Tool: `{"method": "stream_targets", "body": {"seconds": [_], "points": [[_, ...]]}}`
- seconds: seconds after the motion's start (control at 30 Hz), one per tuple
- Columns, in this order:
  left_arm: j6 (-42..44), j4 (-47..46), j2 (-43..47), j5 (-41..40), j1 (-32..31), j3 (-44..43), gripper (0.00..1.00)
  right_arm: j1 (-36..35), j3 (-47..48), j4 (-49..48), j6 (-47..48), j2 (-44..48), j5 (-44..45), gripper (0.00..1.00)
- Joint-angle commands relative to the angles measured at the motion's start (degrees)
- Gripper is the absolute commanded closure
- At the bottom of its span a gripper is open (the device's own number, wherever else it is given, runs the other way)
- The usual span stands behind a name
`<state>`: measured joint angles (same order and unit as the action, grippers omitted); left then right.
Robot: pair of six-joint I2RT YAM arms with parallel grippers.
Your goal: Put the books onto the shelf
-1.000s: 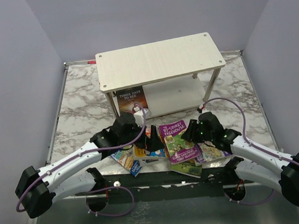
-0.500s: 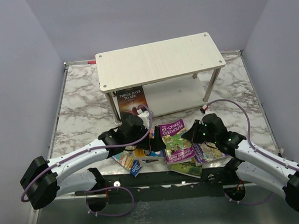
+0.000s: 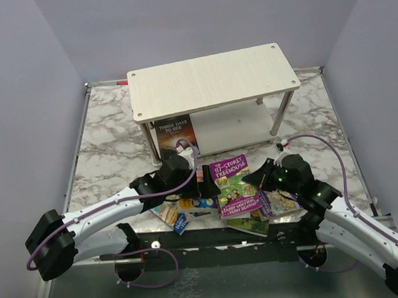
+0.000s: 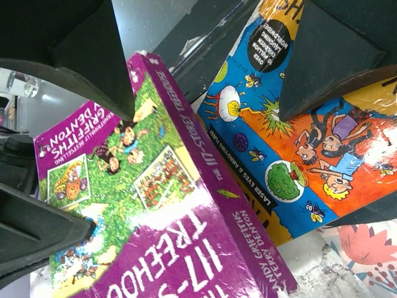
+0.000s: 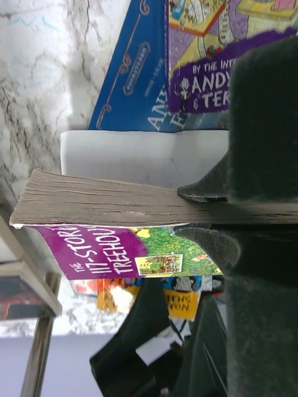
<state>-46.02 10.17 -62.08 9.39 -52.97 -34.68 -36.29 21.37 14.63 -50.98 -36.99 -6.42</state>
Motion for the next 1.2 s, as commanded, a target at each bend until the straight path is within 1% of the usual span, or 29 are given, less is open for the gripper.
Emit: {"method": "stream_targets", "body": {"seconds": [0.0, 0.1, 0.23, 0.43, 0.53, 0.6, 0.73, 0.83, 0.97, 1.1, 1.17], "points": [[-3.0, -2.8, 1.6, -0.7, -0.2, 1.6, 0.01, -0.2, 1.4, -4.0, -5.9, 3.1, -4.3, 0.99], [-4.5, -5.3, 2.6, 0.1, -0.2, 1.9, 0.01, -0.2, 2.3, -4.6, -6.9, 4.0, -5.1, 0.99], [-8.3, -10.8, 4.6, 2.5, -0.2, 3.6, 0.01, -0.2, 2.6, -6.8, -8.3, 4.9, -6.8, 0.99], [-14.8, -19.2, 6.8, 5.4, -0.2, 7.0, 0.01, -0.2, 0.9, -13.9, -10.9, 6.0, -9.6, 0.99], [-16.3, -20.4, 6.9, 6.1, -0.2, 7.4, 0.01, -0.1, 1.2, -17.4, -11.3, 5.7, -10.2, 0.99], [-17.5, -21.6, 7.6, 6.2, -0.2, 7.8, 0.04, -0.2, 1.3, -18.4, -11.1, 5.5, -10.3, 0.99], [-19.4, -23.1, 8.9, 6.1, -0.2, 7.6, 0.16, -0.2, 1.7, -19.3, -10.5, 6.0, -9.8, 0.99], [-20.2, -23.8, 9.4, 6.5, -0.2, 7.2, 0.27, -0.2, 1.7, -19.6, -10.0, 6.5, -9.3, 0.99], [-21.3, -24.9, 9.5, 7.2, -0.2, 6.8, 0.46, -0.2, 1.3, -20.5, -10.0, 6.5, -9.4, 1.00], [-22.2, -26.9, 9.4, 7.9, -0.2, 6.9, 0.53, -0.2, 0.7, -22.5, -10.3, 6.7, -10.1, 0.99], [-22.4, -27.5, 9.3, 7.9, -0.2, 6.9, 0.60, -0.2, 0.6, -23.0, -10.2, 6.8, -10.3, 0.99]]}}
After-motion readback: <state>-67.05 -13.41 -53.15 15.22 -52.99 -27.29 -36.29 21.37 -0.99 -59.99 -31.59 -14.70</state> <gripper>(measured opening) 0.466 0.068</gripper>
